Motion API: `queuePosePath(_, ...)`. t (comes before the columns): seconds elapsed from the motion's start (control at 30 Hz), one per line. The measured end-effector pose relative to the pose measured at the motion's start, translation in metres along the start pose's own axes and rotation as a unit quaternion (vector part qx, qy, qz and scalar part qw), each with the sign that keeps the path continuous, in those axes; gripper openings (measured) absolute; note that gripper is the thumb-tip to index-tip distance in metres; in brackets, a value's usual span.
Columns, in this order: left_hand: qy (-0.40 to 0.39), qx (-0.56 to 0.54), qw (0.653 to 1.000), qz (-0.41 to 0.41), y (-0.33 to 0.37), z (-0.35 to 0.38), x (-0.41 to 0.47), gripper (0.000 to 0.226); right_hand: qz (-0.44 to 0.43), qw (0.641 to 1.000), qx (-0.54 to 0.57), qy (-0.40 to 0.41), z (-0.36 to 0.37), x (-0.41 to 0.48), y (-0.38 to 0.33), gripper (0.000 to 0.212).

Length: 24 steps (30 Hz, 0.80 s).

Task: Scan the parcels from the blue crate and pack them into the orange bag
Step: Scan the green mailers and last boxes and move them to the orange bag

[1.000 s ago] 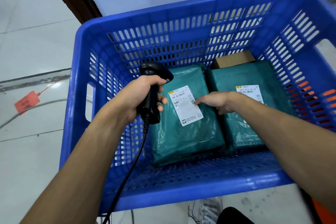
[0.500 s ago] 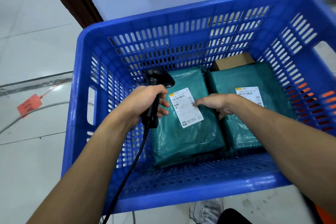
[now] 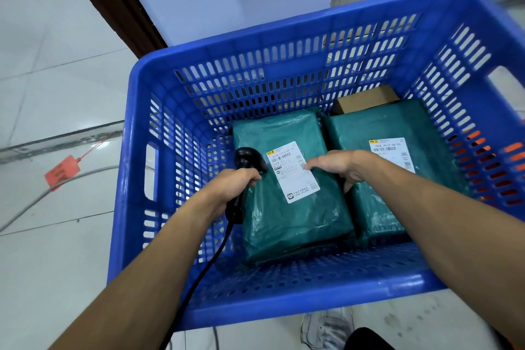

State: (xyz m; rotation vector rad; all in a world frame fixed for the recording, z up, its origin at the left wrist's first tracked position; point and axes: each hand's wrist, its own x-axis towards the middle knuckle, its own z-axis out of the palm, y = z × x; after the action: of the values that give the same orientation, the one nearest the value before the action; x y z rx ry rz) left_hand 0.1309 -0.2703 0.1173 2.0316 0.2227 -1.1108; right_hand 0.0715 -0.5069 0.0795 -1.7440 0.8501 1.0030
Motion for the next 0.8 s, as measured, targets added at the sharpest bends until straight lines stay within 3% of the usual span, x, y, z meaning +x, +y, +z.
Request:
queuePosePath(0.17,-0.021,-0.051,0.998,-0.027,-0.005,0.001,0.005,0.025,0.005,0.999,0.049,0.018,0.003,0.006,-0.001,0.044)
queuePosePath(0.37,-0.045,-0.059,0.997,-0.033,-0.008,0.0,0.006,0.029,-0.012,0.997,0.066,0.043,0.008,0.007,-0.006,0.072)
queuePosePath(0.53,-0.032,-0.081,0.995,-0.038,-0.008,-0.002,0.008,0.026,-0.02,0.994,0.07,0.082,0.015,0.007,-0.009,0.077)
queuePosePath(0.7,0.017,-0.122,0.992,-0.03,-0.012,-0.005,0.011,0.012,-0.037,0.987,0.015,0.158,0.026,0.01,-0.009,0.077)
queuePosePath(0.8,0.023,-0.13,0.991,-0.036,-0.009,-0.008,0.012,0.016,-0.046,0.98,-0.049,0.189,0.025,0.005,-0.016,0.075)
